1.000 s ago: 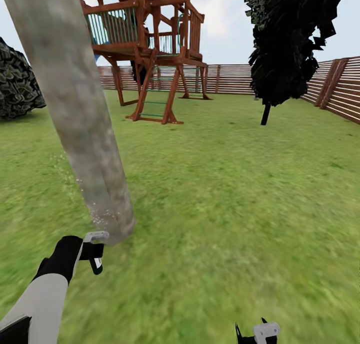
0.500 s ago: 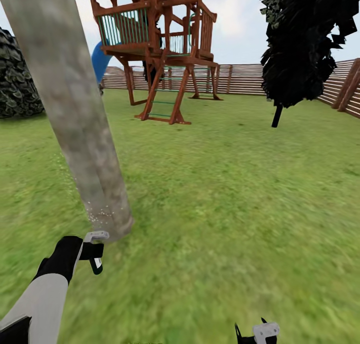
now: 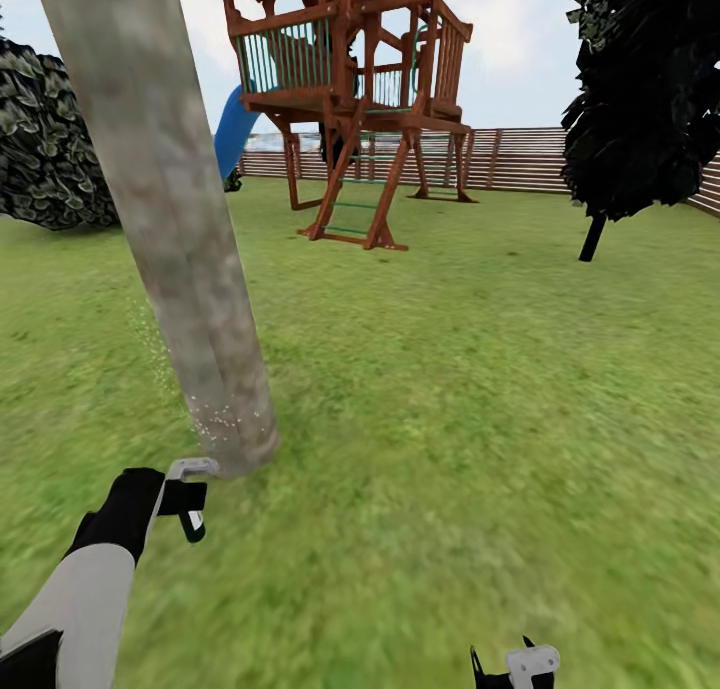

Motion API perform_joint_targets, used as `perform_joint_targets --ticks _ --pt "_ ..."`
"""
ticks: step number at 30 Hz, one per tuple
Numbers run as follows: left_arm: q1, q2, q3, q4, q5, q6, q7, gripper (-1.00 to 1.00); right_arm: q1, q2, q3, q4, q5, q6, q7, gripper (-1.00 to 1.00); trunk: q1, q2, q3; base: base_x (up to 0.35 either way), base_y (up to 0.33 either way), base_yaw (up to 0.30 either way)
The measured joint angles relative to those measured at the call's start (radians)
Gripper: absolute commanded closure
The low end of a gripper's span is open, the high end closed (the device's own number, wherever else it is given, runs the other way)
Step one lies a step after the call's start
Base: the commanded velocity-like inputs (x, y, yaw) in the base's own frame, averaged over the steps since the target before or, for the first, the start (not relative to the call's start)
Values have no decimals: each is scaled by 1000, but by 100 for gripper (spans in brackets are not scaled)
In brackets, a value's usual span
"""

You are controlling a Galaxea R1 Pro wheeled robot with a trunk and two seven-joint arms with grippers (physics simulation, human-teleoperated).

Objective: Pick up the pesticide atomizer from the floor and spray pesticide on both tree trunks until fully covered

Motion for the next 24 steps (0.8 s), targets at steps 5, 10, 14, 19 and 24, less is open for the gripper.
perform_joint_targets --ticks 5,10,14,19,24 --pt "-61 -13 -19 3 3 10 -1 100 0 0 0 0 0 0 0 -100 0 0 0 0 0 0" --pt "-122 51 -82 -1 -14 20 -136 100 0 0 0 0 0 0 1 -100 0 0 0 0 0 0" --pt "-124 98 -112 0 -12 24 -217 100 0 0 0 0 0 0 0 -100 0 0 0 0 0 0" --pt "-124 94 -226 -3 -10 105 -222 100 0 0 0 0 0 0 0 -100 0 0 0 0 0 0" --pt "-124 108 -233 -20 -16 106 -221 100 0 0 0 0 0 0 1 -100 0 0 0 -153 128 0"
